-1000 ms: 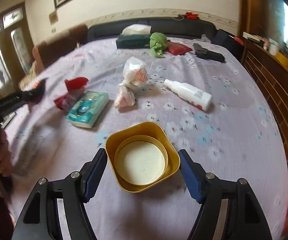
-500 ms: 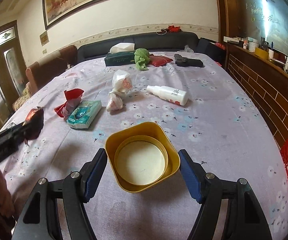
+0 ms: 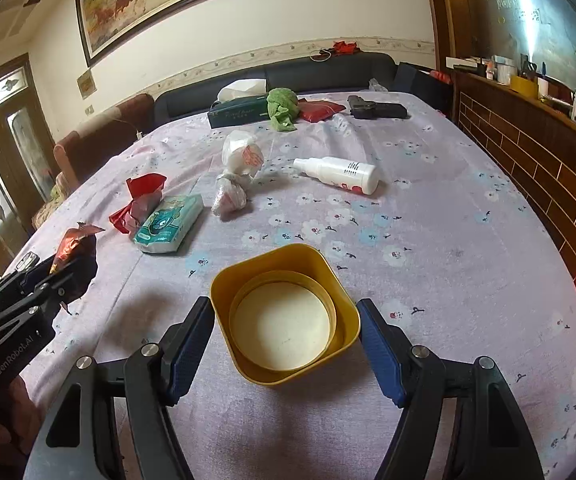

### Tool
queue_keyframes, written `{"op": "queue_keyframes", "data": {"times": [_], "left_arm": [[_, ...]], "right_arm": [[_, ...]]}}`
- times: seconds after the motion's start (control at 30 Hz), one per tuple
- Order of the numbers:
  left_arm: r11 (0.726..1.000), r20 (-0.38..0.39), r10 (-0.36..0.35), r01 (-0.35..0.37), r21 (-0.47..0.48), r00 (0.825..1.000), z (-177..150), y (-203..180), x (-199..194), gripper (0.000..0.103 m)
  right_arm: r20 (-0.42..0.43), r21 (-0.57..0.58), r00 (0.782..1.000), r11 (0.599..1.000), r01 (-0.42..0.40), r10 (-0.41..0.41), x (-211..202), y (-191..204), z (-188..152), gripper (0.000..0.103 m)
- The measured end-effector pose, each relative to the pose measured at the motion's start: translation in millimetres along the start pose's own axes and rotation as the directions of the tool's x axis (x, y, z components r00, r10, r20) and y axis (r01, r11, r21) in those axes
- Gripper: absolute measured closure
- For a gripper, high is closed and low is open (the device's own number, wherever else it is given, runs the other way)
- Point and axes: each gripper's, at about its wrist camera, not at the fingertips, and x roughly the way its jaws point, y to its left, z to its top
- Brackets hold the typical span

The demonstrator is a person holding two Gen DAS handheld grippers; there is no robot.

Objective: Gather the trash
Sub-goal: 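Close right gripper on yellow lid while left gripper holds candy packet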

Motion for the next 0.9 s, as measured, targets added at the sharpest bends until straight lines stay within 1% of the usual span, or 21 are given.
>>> {"op": "queue_keyframes", "data": {"times": [0.17, 0.9], "left_arm": [[1.000, -0.002, -0.002, 0.002, 0.000, 1.000, 0.0, 0.4, 0.4, 0.068], [1.000, -0.004, -0.004, 0.004, -0.002, 1.000, 0.3, -0.2, 1.2, 0.068]], "right_arm": [[0.011, -0.008, 1.000, 1.000, 0.003, -0.003, -1.6, 1.8, -0.7, 0.026], [0.011, -0.005, 1.000, 1.000, -0.002, 0.002, -0.5, 1.3, -0.4, 0.026]]}}
